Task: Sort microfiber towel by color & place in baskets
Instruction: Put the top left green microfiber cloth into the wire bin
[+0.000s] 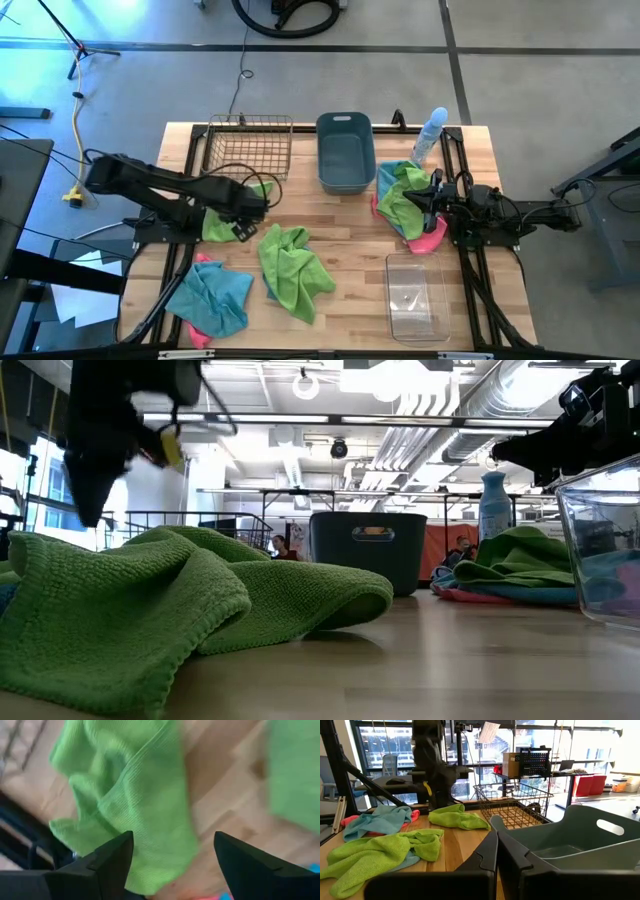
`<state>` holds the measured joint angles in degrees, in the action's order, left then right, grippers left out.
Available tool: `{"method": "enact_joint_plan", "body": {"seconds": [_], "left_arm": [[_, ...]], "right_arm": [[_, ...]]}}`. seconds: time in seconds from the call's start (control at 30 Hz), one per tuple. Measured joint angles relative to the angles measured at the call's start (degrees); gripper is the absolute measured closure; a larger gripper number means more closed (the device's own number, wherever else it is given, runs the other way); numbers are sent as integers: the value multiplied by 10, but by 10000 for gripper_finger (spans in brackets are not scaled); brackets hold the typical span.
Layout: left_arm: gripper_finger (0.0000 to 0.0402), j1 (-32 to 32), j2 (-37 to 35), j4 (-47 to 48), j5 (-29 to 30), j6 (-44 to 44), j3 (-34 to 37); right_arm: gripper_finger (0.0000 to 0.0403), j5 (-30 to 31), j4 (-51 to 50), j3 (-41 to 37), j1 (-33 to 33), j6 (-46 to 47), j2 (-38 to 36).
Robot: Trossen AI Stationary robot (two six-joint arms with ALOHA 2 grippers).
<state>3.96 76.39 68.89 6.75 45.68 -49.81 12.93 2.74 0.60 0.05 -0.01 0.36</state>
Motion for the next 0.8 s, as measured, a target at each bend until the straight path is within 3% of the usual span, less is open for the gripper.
{"method": "enact_joint_plan", "body": {"seconds": [0.3,0.63,0.73,0.8], "left_arm": [[130,-11,0,-92,1,63,83],[131,-22,29,-176,8,72,141],[149,-22,33,-188,8,63,141],[184,-22,33,-191,5,59,141]], "right_arm": [[402,0,0,0,0,0,0],[402,0,0,0,0,0,0],[402,0,0,0,0,0,0],[402,0,0,0,0,0,0]]}}
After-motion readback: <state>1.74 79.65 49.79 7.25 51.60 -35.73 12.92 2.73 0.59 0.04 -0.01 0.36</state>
